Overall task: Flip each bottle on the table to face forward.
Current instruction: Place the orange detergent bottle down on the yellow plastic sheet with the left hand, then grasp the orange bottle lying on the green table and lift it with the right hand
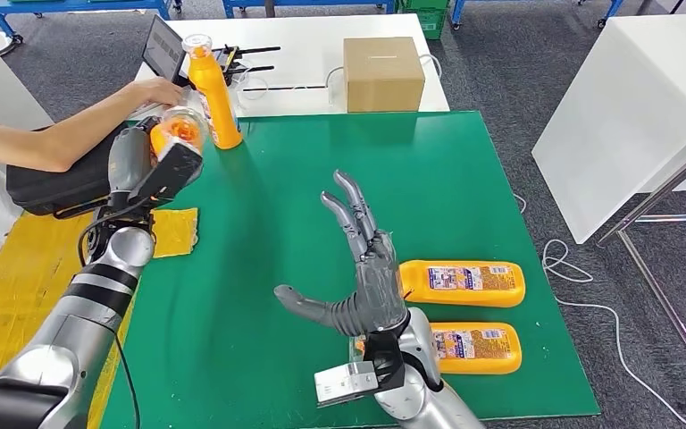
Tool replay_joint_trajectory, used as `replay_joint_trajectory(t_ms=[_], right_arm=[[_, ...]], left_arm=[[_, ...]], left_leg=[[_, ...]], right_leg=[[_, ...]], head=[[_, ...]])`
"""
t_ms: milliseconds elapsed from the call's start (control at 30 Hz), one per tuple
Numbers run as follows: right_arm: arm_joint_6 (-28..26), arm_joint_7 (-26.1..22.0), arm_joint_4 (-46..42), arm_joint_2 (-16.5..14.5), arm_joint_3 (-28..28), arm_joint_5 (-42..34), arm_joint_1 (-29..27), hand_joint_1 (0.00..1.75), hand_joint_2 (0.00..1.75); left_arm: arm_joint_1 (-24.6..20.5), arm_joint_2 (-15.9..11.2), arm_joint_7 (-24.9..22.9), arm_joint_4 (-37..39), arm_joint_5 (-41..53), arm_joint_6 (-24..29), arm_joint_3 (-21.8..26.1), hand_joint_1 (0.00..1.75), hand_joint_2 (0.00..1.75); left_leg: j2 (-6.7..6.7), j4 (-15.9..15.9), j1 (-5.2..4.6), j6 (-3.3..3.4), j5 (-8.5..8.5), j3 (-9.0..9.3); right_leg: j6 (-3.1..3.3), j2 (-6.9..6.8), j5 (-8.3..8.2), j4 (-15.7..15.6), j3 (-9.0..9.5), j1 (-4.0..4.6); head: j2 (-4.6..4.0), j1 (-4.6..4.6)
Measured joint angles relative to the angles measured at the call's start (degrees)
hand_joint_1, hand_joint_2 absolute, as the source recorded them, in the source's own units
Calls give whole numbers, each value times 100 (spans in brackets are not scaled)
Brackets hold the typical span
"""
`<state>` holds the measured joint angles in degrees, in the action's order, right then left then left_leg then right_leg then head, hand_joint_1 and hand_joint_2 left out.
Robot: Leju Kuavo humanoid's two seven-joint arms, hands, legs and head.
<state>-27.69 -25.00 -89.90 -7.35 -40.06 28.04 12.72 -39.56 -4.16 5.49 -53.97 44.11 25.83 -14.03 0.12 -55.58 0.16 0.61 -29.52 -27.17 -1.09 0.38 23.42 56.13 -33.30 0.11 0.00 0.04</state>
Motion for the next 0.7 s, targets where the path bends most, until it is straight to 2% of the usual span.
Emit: replay_joint_trajectory(t_ms=[167,267,467,700], right_arm=[[238,97,-199,4,61,89,-1,0,175],[325,109,-293,22,88,77,-1,0,175],[353,109,-388,44,117,75,-1,0,175],[353,109,-420,45,118,75,-1,0,175]], left_arm=[[-363,-110,-1159,942,2417,238,-286,175,175],[-523,-192,-1668,1502,3352,186,-423,175,175],[-745,-355,-1919,2268,3820,-33,-538,175,175],[-859,-410,-1930,2587,3842,-63,-586,175,175]], left_leg=[[1,0,1,0,0,2],[2,0,3,-1,1,2],[1,0,3,-1,1,-1],[0,0,2,-1,1,-3]], right_leg=[[0,1,0,2,0,1],[0,1,0,4,0,2],[0,1,0,4,-2,3],[0,0,0,3,-1,-2]], head=[[0,-1],[0,0],[0,0],[0,0]])
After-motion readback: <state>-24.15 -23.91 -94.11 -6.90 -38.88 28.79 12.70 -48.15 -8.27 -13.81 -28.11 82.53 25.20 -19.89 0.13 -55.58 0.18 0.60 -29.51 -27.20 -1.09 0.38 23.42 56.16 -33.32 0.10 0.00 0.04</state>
